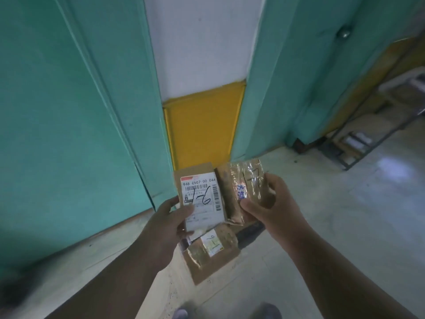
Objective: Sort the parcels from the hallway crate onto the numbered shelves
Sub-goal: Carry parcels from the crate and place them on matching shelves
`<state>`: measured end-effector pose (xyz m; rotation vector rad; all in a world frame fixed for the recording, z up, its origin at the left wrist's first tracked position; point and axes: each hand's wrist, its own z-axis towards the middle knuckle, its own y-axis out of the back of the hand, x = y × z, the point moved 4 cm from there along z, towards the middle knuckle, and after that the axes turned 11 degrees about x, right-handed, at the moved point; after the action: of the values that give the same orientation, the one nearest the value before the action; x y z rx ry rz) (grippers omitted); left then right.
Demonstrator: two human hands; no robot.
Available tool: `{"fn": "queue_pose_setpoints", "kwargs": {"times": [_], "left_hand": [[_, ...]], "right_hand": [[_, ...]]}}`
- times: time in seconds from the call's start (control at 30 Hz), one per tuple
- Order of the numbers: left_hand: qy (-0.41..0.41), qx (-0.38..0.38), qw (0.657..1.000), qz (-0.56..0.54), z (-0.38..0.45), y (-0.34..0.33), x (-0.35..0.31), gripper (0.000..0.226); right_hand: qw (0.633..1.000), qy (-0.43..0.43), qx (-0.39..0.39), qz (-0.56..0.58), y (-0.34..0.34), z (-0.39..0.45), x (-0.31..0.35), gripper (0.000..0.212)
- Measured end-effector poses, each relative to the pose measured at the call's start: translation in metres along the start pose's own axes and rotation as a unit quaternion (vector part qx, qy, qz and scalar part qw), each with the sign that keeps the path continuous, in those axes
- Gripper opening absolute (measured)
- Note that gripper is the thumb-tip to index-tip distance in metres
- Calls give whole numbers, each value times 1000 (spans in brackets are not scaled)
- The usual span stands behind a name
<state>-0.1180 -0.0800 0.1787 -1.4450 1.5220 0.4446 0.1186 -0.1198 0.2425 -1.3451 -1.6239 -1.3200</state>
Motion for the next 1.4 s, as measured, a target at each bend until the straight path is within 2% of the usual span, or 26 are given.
{"fn": "queue_pose_setpoints", "kwargs": {"times": [0.17,0.37,0.43,0.57,0.67,0.8,0.9,1.13,1.27,1.4], "left_hand": [[-15,68,997,26,33,-91,-5,28],[-36,144,986,69,82,-223,6,33],[-33,152,983,93,100,-260,13,30],[-20,174,976,132,135,-321,20,39],[-18,180,974,140,168,-359,13,39],[-22,216,963,163,219,-420,-5,36],[-24,266,945,190,253,-481,-14,37],[-41,369,892,260,294,-645,-9,72],[-54,402,879,249,322,-749,20,44],[-48,400,886,228,353,-824,44,43]], "right_hand": [[987,5,1,160,89,-12,-28,71],[967,4,-107,232,218,-24,-79,94],[962,14,-123,241,262,-31,-94,88],[952,32,-136,272,335,-39,-108,65],[934,43,-174,309,375,-27,-111,61],[914,70,-233,326,422,-10,-111,63],[899,90,-275,328,464,-14,-107,56],[843,124,-416,318,586,-62,-130,69],[828,117,-456,305,661,-78,-164,71],[823,106,-472,297,748,-72,-191,72]]}}
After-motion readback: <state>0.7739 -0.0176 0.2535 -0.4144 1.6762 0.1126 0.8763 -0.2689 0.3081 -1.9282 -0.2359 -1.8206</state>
